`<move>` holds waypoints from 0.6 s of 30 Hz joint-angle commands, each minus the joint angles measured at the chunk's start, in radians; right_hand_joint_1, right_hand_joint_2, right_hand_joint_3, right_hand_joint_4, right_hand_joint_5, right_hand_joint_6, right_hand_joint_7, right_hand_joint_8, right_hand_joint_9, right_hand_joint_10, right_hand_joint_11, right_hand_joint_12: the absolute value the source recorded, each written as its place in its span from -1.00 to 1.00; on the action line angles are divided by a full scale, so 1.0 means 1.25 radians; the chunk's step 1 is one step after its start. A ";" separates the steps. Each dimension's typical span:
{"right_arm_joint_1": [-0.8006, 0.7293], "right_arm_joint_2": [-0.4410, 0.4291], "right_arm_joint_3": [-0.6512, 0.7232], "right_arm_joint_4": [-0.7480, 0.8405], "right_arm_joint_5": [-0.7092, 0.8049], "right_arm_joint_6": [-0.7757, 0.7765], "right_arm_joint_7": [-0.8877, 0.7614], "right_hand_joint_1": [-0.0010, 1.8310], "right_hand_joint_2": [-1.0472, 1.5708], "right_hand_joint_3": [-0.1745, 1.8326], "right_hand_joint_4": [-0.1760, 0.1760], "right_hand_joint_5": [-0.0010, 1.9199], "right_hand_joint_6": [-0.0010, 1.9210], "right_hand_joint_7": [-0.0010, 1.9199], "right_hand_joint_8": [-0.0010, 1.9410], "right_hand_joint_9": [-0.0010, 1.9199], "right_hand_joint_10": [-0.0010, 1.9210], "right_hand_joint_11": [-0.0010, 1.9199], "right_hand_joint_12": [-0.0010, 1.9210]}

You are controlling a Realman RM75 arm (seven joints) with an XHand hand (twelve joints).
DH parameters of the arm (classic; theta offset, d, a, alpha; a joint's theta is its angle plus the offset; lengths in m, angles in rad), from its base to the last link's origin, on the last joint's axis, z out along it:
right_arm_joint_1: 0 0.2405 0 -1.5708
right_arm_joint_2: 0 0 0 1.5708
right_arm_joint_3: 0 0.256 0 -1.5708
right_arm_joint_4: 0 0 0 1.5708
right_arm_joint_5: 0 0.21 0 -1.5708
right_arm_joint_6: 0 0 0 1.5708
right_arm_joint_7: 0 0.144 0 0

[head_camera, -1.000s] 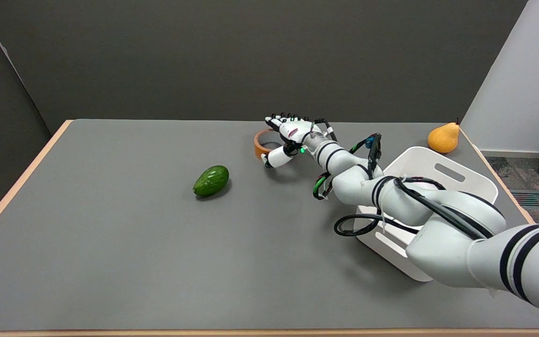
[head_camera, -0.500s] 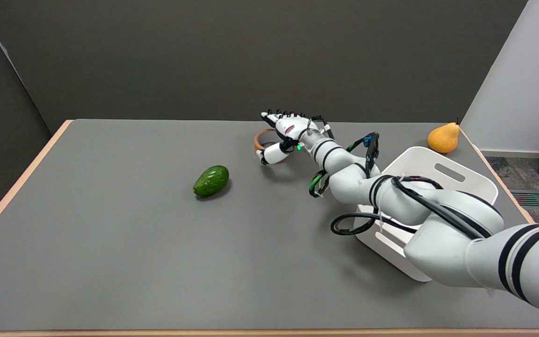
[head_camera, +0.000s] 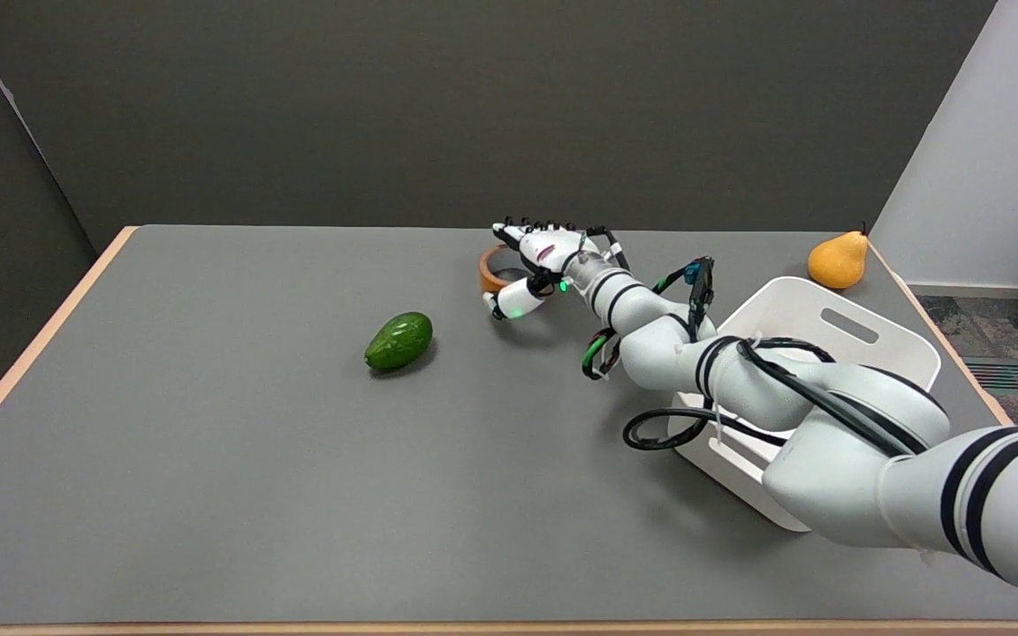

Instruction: Pick up yellow tape.

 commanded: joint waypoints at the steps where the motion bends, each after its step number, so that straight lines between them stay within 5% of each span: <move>1: -0.016 -0.009 -0.006 0.009 0.003 -0.026 0.002 -0.45 0.27 0.12 0.26 -1.00 -0.90 -0.95 -0.79 -0.81 -0.35 -0.95 0.11; 9: -0.020 -0.009 -0.008 0.019 -0.002 0.018 -0.002 -0.33 0.32 0.09 0.23 -1.00 -0.82 -0.76 -0.69 -0.74 -0.31 -0.97 0.15; 12: -0.022 -0.008 -0.008 0.020 0.001 0.045 -0.002 -0.22 0.39 0.07 0.21 -0.98 -0.71 -0.60 -0.43 -0.66 -0.23 -0.97 0.12; 13: -0.022 -0.008 -0.007 0.021 0.002 0.052 -0.002 -0.19 0.41 0.06 0.21 -0.96 -0.71 -0.58 -0.31 -0.64 -0.19 -0.97 0.11; 15: -0.024 -0.005 -0.003 0.028 0.003 0.071 -0.002 -0.15 0.44 0.12 0.23 -0.89 -0.65 -0.65 0.42 -0.57 -0.05 -0.94 0.02; 17: -0.029 -0.001 0.003 0.043 0.003 0.081 -0.002 0.28 0.75 -0.44 0.20 -0.89 -0.50 -0.55 0.89 -0.58 0.21 -0.93 0.05; 18: -0.030 0.001 0.005 0.051 0.003 0.085 -0.002 0.31 0.77 -0.47 0.21 -0.90 -0.39 -0.56 0.96 -0.58 0.32 -0.93 0.04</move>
